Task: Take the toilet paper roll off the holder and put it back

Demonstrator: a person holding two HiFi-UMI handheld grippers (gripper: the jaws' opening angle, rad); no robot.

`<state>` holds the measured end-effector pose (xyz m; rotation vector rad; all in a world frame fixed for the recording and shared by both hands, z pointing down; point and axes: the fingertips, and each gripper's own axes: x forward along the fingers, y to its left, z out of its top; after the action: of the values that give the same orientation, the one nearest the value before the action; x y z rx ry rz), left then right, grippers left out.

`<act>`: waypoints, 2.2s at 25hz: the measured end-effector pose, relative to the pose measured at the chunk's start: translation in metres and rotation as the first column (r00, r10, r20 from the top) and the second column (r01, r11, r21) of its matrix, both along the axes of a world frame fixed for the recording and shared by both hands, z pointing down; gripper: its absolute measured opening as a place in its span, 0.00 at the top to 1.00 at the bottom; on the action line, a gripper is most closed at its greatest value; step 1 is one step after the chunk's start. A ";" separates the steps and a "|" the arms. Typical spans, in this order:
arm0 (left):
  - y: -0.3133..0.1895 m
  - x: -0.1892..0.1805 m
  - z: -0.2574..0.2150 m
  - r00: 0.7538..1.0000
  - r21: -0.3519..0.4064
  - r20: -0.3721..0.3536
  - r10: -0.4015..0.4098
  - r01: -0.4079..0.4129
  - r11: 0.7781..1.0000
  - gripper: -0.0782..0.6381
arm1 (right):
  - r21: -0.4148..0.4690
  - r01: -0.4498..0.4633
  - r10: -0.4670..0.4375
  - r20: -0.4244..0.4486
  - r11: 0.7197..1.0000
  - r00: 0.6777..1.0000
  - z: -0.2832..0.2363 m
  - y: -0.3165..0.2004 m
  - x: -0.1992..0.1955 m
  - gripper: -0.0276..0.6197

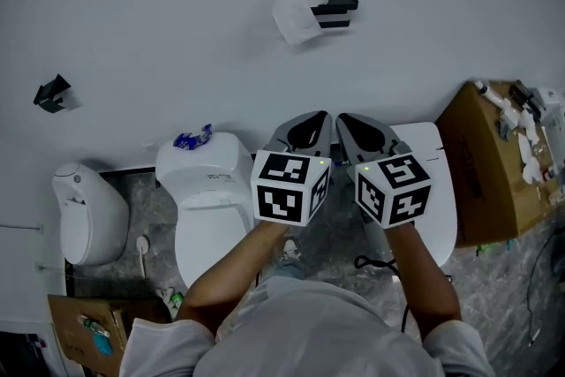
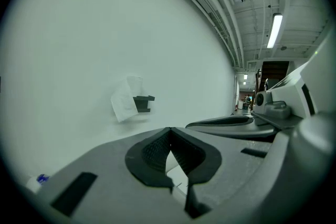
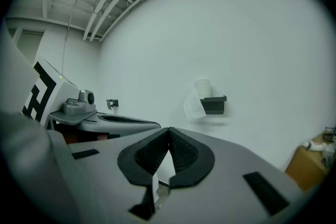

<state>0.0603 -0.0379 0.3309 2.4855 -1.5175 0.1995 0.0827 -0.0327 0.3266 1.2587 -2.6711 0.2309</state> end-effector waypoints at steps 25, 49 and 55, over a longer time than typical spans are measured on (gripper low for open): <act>-0.122 -0.076 -0.012 0.994 0.009 -0.034 0.106 -0.106 0.994 0.88 | 0.015 -0.097 0.097 -0.035 0.995 0.995 -0.009 -0.126 -0.075 0.95; -0.203 -0.072 -0.018 0.999 0.037 -0.025 0.032 -0.031 0.999 0.88 | 0.130 -0.092 0.094 -0.010 0.987 0.996 -0.041 -0.223 -0.057 0.95; -0.232 -0.071 -0.018 0.999 0.035 -0.033 0.002 0.000 0.999 0.88 | 0.138 -0.099 0.101 -0.009 0.986 0.995 -0.045 -0.255 -0.053 0.95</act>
<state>-0.0110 -0.2696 0.3131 2.5042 -1.5197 0.1327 0.0299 -0.2878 0.2819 1.4305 -2.6532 0.0509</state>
